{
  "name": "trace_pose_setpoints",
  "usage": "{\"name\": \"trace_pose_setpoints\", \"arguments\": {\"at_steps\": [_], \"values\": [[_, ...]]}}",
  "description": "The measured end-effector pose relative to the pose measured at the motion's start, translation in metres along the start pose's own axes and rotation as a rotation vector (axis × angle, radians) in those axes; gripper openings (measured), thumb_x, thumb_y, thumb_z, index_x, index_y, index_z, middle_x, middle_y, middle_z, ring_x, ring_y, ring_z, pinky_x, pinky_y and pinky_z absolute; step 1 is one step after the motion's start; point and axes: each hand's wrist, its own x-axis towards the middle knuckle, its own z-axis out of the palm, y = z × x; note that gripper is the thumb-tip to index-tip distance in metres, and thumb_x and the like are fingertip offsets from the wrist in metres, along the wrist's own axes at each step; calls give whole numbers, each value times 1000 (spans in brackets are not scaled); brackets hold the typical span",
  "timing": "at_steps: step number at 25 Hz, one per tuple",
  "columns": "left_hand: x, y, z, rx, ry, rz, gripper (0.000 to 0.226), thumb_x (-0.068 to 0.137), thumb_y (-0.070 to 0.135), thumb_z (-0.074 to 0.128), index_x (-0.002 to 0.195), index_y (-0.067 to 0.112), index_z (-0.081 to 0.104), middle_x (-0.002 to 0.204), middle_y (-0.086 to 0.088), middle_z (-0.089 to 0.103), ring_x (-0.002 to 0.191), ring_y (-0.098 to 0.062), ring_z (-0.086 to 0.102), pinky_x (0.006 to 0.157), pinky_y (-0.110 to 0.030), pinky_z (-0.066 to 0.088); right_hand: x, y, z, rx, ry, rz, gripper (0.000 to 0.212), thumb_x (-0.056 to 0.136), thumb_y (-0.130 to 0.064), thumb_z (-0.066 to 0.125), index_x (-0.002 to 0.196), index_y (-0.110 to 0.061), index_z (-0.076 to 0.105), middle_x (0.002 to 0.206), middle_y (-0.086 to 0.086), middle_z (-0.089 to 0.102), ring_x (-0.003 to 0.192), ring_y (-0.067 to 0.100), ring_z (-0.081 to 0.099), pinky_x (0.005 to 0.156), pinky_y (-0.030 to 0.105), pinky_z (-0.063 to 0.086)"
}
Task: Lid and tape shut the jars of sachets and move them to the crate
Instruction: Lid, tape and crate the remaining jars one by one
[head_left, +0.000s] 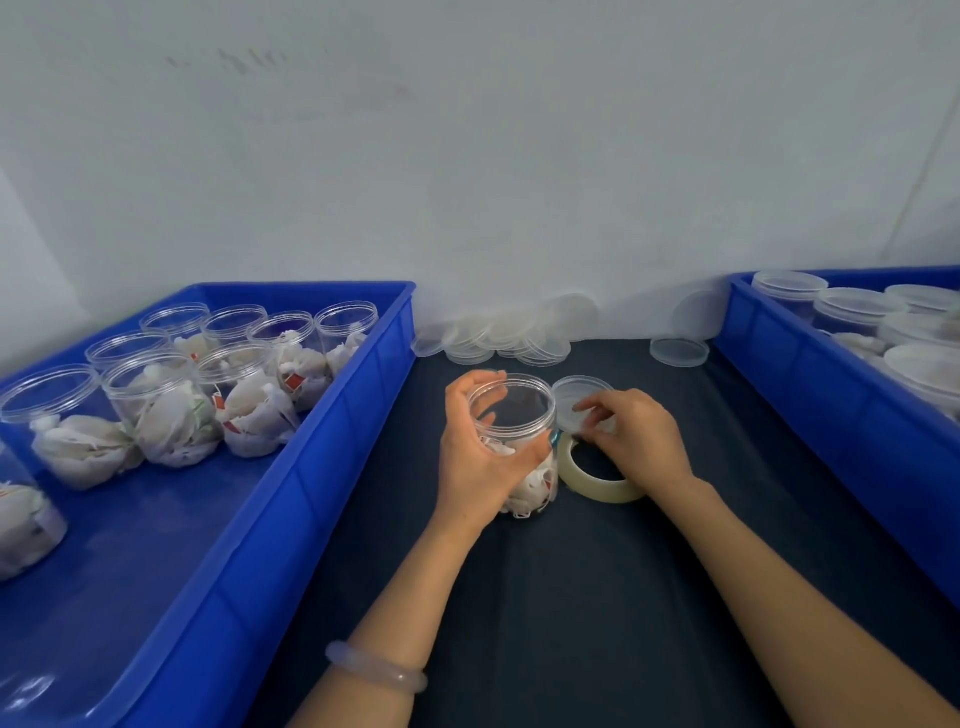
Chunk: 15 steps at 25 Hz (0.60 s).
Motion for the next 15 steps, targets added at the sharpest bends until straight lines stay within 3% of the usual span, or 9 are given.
{"name": "trace_pose_setpoints", "arguments": {"at_steps": [2,6,12,15], "values": [[1,0,0,-8,-1,-9,76,68,5,88,130,18,45,134,9,54,125,-6,54,110,-40,43,3,3,0,97,-24,66,18,80,-26,80,96,-29,72,80,-17,64,92,8,54,72,24,39],[1,0,0,-8,-10,-14,77,68,3,88,130,19,44,135,9,54,125,-5,54,110,-37,43,8,10,-2,144,-124,95,7,92,-23,69,97,-22,73,91,-6,68,89,11,58,80,30,49],[1,0,-1,-1,-19,-18,78,68,4,89,130,20,45,134,11,54,124,-3,54,110,-36,43,2,16,-14,43,-210,10,14,93,-11,65,93,-22,73,89,-16,60,97,12,54,80,23,38],[1,0,-1,1,-20,-19,78,68,5,89,130,19,45,134,11,54,125,-4,54,110,-36,43,1,14,-15,112,-158,51,10,92,-22,68,92,-32,66,95,-13,57,91,8,56,77,25,45]]}}
